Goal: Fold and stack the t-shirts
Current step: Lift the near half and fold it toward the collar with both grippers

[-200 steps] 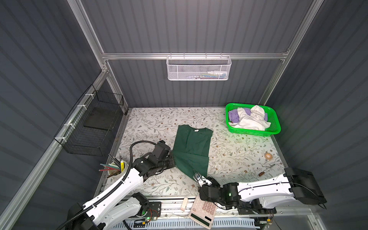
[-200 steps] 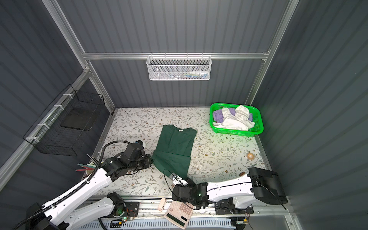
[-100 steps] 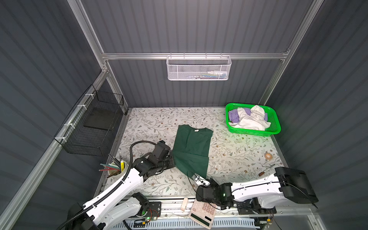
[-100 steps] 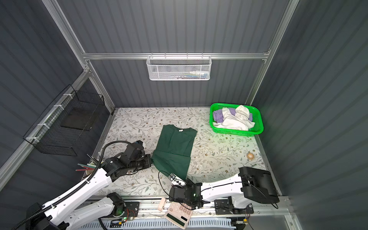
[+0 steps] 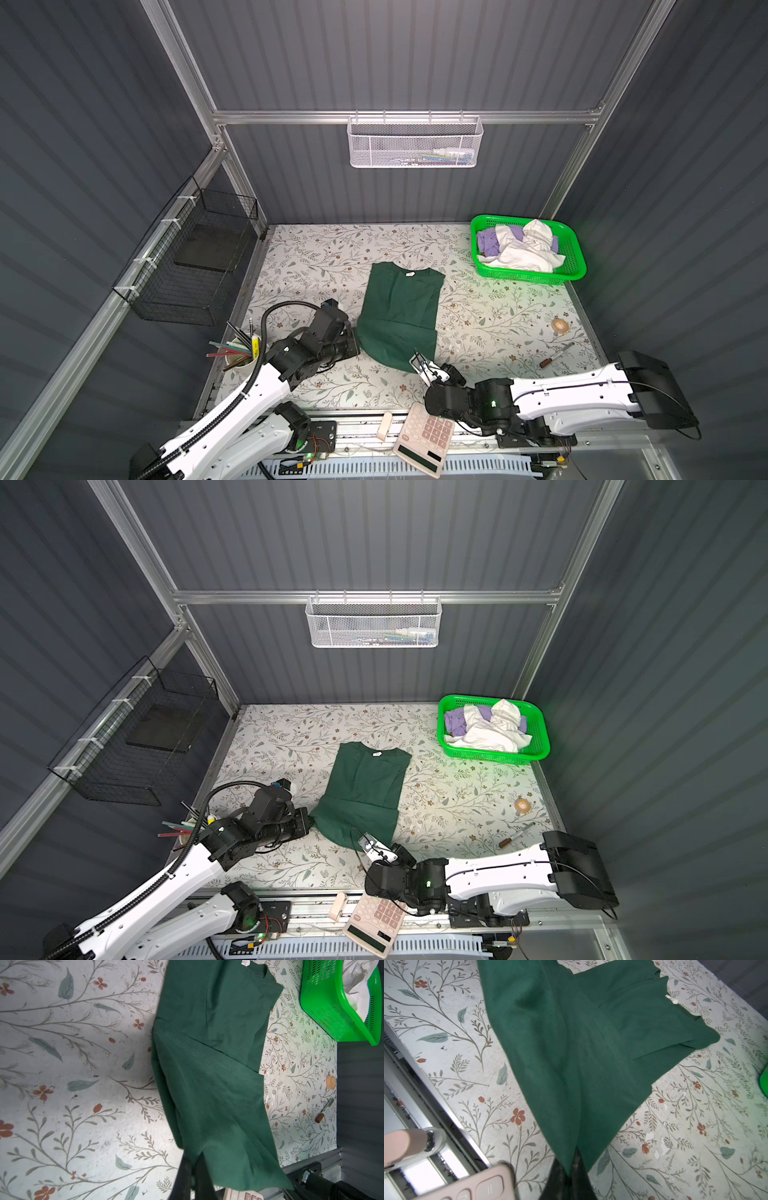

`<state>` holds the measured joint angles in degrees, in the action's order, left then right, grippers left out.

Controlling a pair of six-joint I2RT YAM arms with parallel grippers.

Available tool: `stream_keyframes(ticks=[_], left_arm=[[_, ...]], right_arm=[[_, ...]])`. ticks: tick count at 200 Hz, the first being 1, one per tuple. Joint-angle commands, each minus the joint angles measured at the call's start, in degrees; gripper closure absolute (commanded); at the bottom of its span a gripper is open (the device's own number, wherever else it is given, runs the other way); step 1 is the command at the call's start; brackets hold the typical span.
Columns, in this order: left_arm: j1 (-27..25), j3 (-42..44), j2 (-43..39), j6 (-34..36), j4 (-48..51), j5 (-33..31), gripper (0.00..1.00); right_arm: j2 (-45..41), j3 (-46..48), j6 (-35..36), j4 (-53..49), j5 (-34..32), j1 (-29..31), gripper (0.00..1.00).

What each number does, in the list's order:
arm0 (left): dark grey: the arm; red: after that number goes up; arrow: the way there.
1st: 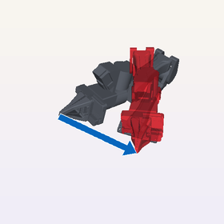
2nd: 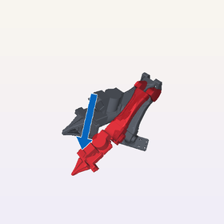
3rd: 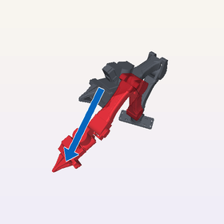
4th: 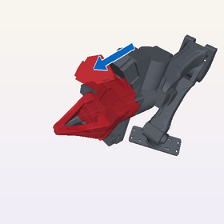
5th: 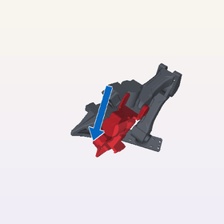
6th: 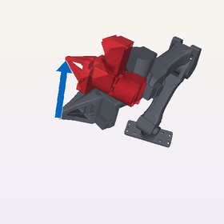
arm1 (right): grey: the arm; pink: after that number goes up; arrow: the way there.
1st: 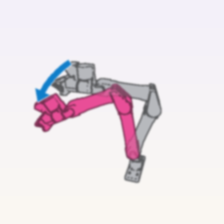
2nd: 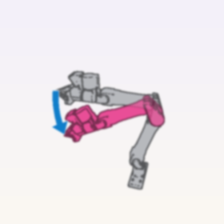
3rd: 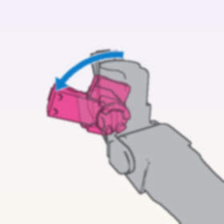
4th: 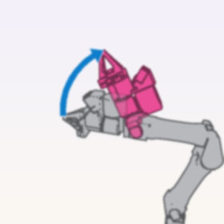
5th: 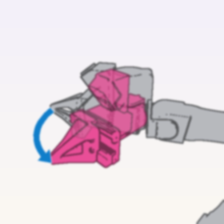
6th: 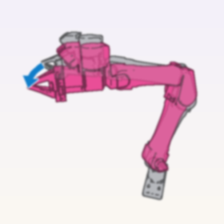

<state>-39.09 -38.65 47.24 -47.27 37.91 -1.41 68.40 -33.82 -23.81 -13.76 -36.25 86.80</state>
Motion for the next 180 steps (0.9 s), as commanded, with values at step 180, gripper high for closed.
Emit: stream_keyframes(ticks=[180], left_arm=[[-0.33,-9.59,3.59,1.94,-2.4,-5.5,1.0]], right_arm=[[-12.4,-3.58,3.24,-5.25,0.36,-5.83,0.99]])
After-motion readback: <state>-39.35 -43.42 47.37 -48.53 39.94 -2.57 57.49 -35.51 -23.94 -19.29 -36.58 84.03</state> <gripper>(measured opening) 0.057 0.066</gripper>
